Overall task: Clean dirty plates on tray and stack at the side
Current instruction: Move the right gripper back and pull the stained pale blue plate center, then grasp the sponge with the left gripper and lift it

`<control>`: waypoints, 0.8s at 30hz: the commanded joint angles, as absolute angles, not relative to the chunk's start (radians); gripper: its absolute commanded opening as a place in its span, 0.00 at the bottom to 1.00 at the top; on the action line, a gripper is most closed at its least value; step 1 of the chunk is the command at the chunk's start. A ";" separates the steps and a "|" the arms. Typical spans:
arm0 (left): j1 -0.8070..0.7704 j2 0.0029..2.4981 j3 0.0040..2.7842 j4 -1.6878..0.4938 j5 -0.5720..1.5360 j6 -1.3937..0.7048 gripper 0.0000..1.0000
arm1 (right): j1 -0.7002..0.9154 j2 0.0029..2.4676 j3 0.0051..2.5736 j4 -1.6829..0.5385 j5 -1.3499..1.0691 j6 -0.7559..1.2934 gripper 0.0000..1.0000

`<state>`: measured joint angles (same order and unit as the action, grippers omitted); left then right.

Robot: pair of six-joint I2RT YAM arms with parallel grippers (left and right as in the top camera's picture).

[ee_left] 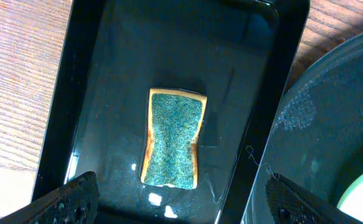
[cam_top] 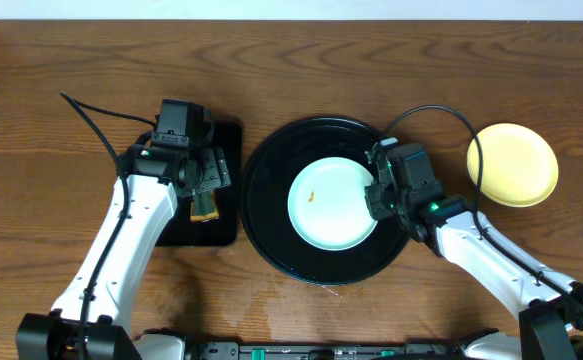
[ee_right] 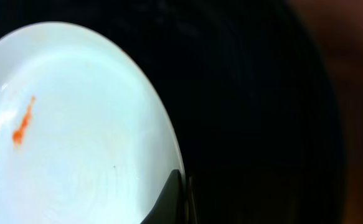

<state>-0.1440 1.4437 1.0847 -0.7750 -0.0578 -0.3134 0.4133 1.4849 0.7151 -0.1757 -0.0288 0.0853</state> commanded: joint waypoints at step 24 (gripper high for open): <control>-0.141 1.444 1.095 -0.776 -0.059 -0.308 0.87 | 0.297 1.591 0.725 -0.281 -0.212 0.501 0.38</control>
<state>-0.1440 1.4437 1.0847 -0.7750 -0.0578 -0.3134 0.3031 1.5444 0.7158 -0.2890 -0.2028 0.4133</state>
